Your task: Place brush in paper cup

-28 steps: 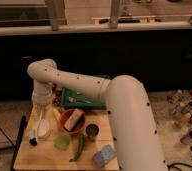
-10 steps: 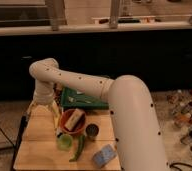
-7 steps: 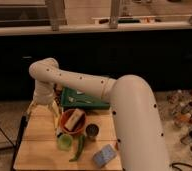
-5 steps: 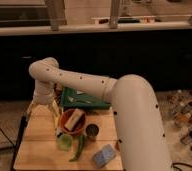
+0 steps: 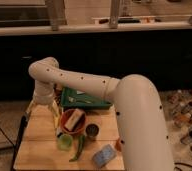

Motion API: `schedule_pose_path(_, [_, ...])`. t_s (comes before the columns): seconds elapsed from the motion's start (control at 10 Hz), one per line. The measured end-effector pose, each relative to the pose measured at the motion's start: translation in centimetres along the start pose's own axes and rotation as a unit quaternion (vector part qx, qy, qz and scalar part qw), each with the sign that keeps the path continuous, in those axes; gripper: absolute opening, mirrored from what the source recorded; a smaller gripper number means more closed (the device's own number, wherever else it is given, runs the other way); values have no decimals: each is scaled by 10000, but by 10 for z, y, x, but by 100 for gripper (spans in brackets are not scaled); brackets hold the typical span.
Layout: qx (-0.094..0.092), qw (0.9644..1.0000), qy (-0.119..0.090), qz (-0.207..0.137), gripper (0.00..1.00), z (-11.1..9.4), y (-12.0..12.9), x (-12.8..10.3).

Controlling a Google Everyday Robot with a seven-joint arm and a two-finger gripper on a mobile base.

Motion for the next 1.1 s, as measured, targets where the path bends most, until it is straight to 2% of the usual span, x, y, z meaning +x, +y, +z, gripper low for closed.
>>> schedule_pose_path(1.1, [-16, 9999, 138, -35, 80, -5, -6, -2])
